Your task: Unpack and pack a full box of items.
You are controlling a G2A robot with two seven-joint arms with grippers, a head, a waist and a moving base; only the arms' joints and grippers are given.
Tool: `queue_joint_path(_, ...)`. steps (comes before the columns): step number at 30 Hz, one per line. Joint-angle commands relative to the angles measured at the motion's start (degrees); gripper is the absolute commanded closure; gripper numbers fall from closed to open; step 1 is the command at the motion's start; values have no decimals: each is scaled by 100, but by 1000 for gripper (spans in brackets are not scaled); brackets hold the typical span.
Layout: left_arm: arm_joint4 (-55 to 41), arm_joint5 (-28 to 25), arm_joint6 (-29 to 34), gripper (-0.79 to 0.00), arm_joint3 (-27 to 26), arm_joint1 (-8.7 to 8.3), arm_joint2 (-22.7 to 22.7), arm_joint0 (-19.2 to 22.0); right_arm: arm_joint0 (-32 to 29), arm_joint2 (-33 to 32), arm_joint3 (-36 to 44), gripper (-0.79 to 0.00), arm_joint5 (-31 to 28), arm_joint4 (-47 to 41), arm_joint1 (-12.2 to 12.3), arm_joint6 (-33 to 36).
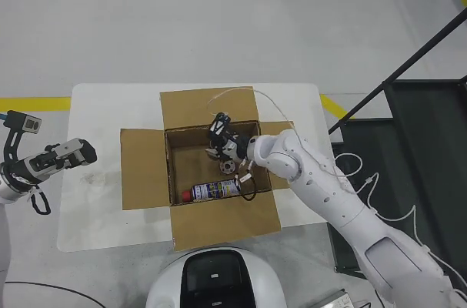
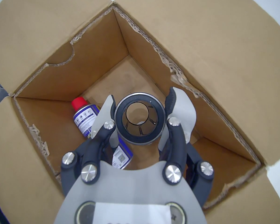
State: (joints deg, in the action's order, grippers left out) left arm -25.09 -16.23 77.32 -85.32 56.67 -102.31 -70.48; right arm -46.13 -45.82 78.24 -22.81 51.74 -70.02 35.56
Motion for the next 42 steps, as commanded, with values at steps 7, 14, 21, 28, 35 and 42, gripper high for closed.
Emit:
queue_joint_path(7,0,0,0,-785,0,0,0,0,600,955,-1433,0,-6,4,-502,-541)
queue_joint_path(14,0,0,0,-785,0,0,0,0,823,1245,-2193,0,27,349,-748,-1058)
queue_joint_path(21,0,0,0,-785,0,0,0,0,964,1355,-2639,-619,-58,364,-940,-1193)
queue_joint_path(28,0,0,0,-785,0,0,0,0,1019,1240,-2688,-785,-258,262,-990,-1136)
queue_joint_path(35,41,26,-106,-785,-18,1,19,-40,679,462,-1708,-785,-753,-73,-641,-798)
queue_joint_path(42,233,-138,-121,-785,419,-41,109,-138,-425,-878,251,-785,-1105,-617,-76,224)
